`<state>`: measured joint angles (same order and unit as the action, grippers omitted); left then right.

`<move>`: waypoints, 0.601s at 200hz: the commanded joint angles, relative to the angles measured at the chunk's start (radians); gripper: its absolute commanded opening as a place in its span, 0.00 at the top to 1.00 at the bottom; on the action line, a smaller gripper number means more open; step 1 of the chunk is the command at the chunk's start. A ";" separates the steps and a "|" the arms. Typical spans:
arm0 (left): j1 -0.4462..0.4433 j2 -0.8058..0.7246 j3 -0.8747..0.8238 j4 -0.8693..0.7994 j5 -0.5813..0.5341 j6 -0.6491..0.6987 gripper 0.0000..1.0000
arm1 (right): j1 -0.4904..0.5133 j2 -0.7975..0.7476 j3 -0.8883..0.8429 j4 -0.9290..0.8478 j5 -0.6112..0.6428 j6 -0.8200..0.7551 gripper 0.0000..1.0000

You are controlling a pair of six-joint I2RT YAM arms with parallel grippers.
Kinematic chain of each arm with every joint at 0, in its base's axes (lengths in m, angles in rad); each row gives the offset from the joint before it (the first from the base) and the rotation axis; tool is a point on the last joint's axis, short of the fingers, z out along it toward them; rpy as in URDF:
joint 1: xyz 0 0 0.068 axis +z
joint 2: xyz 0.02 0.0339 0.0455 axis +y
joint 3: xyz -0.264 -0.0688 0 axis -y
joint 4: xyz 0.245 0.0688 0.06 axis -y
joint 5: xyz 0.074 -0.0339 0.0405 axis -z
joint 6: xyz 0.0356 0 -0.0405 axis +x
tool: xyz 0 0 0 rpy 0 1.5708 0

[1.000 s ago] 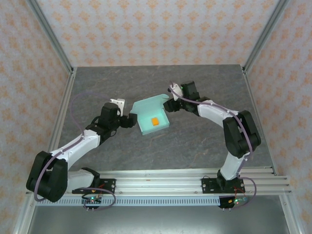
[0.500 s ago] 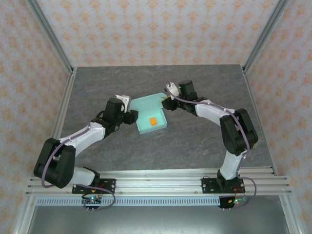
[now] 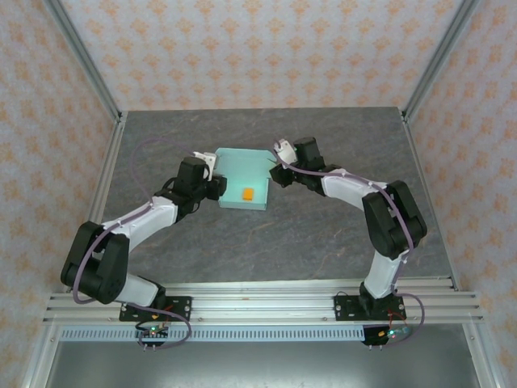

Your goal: Fold the paper box

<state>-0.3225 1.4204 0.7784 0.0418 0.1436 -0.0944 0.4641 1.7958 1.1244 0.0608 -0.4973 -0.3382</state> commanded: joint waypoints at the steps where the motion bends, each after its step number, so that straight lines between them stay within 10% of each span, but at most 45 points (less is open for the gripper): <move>1: 0.031 -0.061 0.007 -0.014 -0.060 0.022 0.40 | 0.004 -0.059 -0.002 -0.003 0.030 -0.024 0.79; 120: 0.149 0.219 0.283 -0.083 0.320 0.180 0.12 | 0.002 -0.043 0.066 -0.087 0.062 -0.030 0.64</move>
<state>-0.1806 1.6016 1.0073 -0.0067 0.3847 0.0284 0.4641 1.7657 1.1481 -0.0002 -0.4519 -0.3573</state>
